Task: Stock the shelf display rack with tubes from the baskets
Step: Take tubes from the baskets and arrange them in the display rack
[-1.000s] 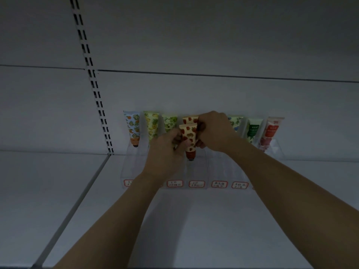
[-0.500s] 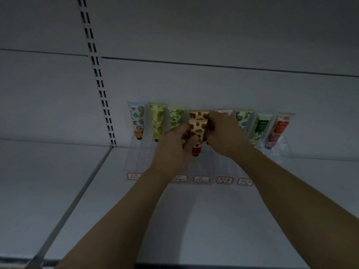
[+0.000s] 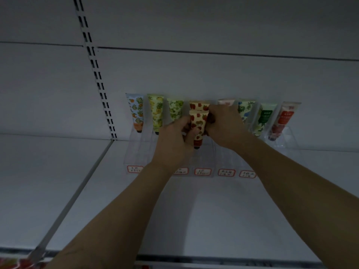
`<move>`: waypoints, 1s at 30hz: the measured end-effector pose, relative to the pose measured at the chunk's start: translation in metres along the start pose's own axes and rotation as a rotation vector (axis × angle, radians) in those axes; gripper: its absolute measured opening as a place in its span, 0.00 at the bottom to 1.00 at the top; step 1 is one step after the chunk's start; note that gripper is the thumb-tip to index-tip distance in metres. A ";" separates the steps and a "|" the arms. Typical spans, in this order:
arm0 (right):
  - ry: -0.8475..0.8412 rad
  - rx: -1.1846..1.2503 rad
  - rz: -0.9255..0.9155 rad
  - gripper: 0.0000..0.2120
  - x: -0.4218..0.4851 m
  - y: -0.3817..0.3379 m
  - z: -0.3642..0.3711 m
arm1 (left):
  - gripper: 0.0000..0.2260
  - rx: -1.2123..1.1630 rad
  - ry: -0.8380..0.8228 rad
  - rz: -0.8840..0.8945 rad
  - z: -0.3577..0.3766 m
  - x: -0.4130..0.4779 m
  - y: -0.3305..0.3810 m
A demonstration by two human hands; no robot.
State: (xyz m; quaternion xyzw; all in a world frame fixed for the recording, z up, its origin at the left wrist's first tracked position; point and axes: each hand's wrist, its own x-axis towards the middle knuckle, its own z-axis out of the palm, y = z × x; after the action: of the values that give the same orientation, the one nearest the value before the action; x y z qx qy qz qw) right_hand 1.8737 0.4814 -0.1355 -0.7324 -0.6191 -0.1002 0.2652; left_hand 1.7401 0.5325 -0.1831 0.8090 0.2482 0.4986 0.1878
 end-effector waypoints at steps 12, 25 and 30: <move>-0.108 0.132 0.026 0.05 -0.001 -0.005 -0.005 | 0.09 -0.063 -0.169 -0.064 -0.004 -0.002 0.000; -0.148 0.058 0.012 0.08 -0.002 -0.014 -0.014 | 0.11 0.071 -0.157 -0.235 -0.014 0.007 0.011; -0.127 0.084 0.008 0.12 -0.006 -0.011 -0.009 | 0.09 0.100 -0.150 -0.220 -0.012 0.010 0.014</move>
State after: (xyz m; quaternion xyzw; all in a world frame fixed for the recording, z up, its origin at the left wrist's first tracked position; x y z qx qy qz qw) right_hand 1.8634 0.4724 -0.1282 -0.7279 -0.6355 -0.0262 0.2562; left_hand 1.7359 0.5279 -0.1630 0.8203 0.3450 0.4002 0.2189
